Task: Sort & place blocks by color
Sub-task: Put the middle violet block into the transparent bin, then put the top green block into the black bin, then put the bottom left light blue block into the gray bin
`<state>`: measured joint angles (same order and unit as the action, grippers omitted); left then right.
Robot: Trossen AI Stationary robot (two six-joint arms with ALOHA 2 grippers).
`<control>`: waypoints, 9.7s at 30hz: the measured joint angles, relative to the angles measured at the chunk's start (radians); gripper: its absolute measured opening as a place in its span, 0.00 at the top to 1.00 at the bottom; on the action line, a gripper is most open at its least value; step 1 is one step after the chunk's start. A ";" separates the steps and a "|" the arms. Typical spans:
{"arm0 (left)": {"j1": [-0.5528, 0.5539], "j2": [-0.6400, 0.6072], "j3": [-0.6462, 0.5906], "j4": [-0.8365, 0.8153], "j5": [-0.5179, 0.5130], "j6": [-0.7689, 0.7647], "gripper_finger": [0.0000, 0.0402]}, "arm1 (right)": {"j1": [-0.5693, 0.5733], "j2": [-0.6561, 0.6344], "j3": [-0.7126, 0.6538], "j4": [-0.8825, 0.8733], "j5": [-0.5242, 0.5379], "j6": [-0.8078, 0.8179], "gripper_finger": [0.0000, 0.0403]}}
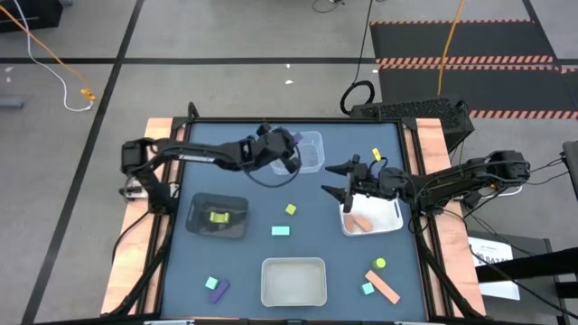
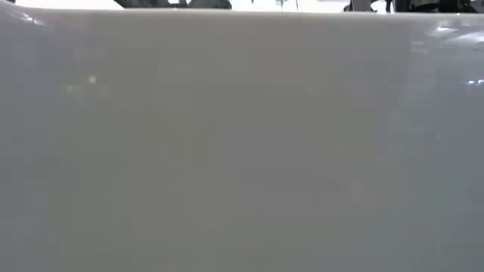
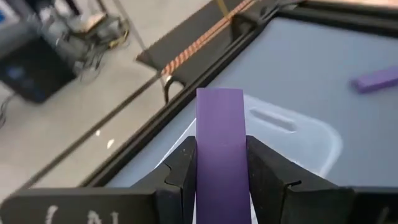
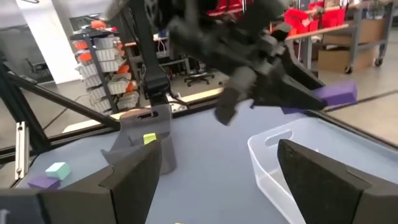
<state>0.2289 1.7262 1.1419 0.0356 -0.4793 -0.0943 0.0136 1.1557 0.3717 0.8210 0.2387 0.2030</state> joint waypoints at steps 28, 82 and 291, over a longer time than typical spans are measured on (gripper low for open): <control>0.006 -0.027 0.000 -0.009 0.009 -0.088 0.42 | -0.341 0.000 0.159 -0.894 0.105 0.156 0.23; -0.242 -0.143 -0.317 0.118 0.532 0.235 0.42 | -0.541 0.000 0.257 -1.189 0.070 0.140 0.23; -1.173 -0.211 -0.319 -0.520 0.415 -2.082 0.39 | -0.156 0.000 0.188 -0.838 -0.187 0.073 0.23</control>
<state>-0.9439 1.5157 0.8230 -0.4841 -0.0643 -2.1764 -0.1421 1.1557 0.5596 -0.0169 0.0513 0.2764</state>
